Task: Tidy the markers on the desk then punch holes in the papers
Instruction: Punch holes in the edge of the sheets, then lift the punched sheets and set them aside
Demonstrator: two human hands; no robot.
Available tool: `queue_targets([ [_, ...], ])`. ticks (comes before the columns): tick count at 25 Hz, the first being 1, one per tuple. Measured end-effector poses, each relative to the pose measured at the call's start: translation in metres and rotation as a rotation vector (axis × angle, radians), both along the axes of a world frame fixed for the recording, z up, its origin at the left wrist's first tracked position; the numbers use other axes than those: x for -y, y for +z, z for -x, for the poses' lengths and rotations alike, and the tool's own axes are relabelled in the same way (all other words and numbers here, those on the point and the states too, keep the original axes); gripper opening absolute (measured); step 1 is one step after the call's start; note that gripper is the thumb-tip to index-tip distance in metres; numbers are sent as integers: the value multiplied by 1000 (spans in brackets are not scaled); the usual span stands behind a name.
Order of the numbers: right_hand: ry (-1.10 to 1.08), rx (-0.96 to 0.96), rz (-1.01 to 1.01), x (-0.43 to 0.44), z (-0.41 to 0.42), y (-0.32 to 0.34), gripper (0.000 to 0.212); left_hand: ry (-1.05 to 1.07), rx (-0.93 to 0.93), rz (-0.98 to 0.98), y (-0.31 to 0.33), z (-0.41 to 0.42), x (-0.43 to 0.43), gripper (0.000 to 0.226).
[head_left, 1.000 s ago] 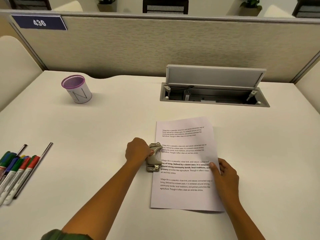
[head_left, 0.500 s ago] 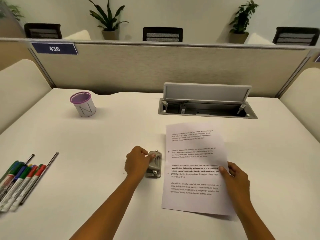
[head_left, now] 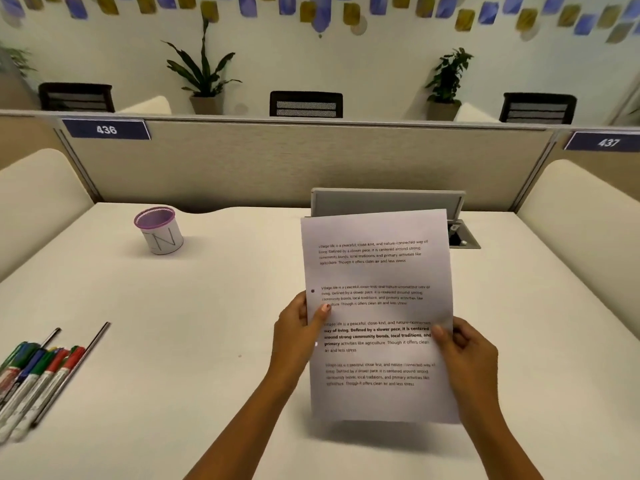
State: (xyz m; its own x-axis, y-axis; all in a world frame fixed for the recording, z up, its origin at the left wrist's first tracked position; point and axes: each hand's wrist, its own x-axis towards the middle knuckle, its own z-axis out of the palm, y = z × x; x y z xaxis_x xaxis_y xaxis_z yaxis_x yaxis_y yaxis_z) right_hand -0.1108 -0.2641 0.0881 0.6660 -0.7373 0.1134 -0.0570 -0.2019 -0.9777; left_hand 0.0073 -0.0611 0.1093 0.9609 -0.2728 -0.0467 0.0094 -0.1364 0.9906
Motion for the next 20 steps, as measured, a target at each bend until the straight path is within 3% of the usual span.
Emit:
queue_targets([
  [2, -13, 51, 23, -4, 4, 4, 15, 45, -10, 64, 8, 6, 1, 11],
  [7, -40, 167, -23, -13, 14, 8, 15, 126, 209, 128, 16, 26, 5, 6],
  [14, -27, 99, -68, -21, 31, -13, 14, 111, 192, 102, -9, 44, -6, 8],
  [20, -49, 163, -35, -24, 33, -8, 16, 150, 253, 223, -9, 52, -10, 7],
])
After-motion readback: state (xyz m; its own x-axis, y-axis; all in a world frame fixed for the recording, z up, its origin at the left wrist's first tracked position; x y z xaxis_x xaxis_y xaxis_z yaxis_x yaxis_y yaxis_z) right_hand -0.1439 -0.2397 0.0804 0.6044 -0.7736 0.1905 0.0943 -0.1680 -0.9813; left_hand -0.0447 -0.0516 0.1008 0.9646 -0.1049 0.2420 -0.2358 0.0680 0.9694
